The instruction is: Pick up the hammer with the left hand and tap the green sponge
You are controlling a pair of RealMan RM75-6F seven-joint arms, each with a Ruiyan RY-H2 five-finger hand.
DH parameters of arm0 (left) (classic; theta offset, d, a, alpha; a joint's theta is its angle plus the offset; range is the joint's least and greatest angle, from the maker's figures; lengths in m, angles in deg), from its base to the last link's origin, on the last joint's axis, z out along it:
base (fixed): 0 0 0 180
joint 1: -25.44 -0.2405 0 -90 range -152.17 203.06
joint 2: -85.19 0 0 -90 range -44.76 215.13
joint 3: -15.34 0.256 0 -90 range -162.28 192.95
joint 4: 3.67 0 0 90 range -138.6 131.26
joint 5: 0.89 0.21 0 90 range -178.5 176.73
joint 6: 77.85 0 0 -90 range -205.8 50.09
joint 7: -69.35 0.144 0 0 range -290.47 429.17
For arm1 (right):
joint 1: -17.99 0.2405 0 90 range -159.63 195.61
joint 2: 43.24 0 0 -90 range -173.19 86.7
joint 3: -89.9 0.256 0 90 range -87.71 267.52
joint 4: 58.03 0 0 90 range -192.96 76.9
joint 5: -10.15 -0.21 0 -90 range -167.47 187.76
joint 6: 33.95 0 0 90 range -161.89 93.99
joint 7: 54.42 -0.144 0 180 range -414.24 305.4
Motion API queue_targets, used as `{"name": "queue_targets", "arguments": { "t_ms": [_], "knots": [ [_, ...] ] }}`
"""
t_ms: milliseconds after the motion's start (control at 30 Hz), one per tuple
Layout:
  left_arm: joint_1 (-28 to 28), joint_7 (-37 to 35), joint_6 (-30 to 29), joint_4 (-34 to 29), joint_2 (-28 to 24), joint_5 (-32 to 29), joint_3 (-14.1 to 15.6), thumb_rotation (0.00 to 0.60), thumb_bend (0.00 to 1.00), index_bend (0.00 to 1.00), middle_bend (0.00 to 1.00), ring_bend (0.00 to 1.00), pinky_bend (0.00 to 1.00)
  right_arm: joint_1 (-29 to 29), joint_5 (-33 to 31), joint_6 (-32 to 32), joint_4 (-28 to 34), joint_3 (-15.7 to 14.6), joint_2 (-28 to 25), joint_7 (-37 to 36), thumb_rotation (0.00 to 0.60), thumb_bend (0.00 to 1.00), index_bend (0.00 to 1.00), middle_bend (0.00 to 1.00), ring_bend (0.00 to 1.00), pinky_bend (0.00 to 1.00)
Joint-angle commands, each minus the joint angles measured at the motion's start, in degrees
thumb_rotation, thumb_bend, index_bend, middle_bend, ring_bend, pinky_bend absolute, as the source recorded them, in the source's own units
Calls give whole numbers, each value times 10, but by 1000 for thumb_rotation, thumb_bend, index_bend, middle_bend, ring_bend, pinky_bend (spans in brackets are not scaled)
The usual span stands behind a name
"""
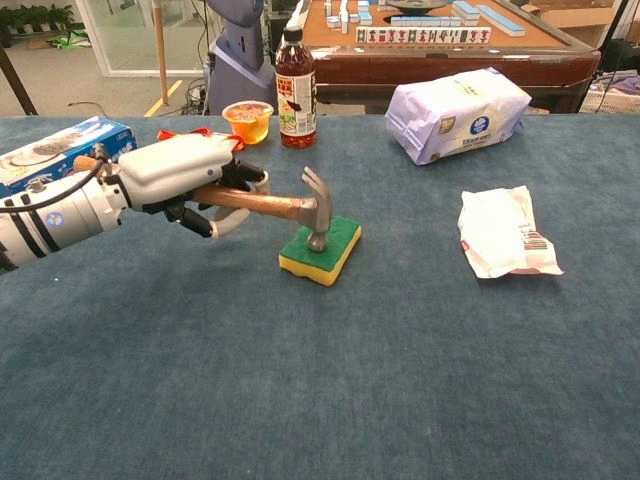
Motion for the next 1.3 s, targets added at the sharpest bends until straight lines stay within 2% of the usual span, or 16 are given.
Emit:
{"name": "queue_targets", "arguments": {
  "t_ms": [33, 200, 467, 633, 967, 1133, 1300],
  "knots": [
    [-1, 6, 6, 14, 7, 1, 11, 600, 531, 705, 846, 785, 1000, -1, 0, -2, -1, 0, 0, -1, 600, 181, 206, 395, 277, 276],
    [-4, -41, -26, -12, 0, -29, -16, 600, 531, 705, 846, 785, 1000, -5, -1, -6, -3, -1, 0, -4, 600, 181, 206, 395, 277, 276],
    [4, -56, -42, -96, -34, -60, -47, 600, 531, 702, 842, 782, 1000, -3, -1, -4, -6, 0, 4, -6, 600, 181, 206, 396, 277, 276],
    [7, -22, -32, -86, -27, -51, -34, 600, 531, 701, 841, 780, 1000, -4, -2, -4, -5, 0, 2, -5, 600, 181, 206, 396, 277, 275],
    [12, 27, 15, 17, 23, -16, 21, 600, 531, 702, 842, 780, 1000, -9, -6, -9, 1, -1, -1, -2, 600, 181, 205, 395, 277, 275],
    [10, 16, 3, 14, 21, -21, 19, 600, 531, 703, 843, 780, 1000, -10, -6, -10, 0, -1, -1, -3, 600, 181, 206, 395, 277, 276],
    [7, -25, -31, -30, -4, -42, -6, 600, 531, 704, 844, 780, 1000, -9, -6, -9, -2, 0, 1, -5, 600, 181, 206, 396, 277, 276]
  ]
}}
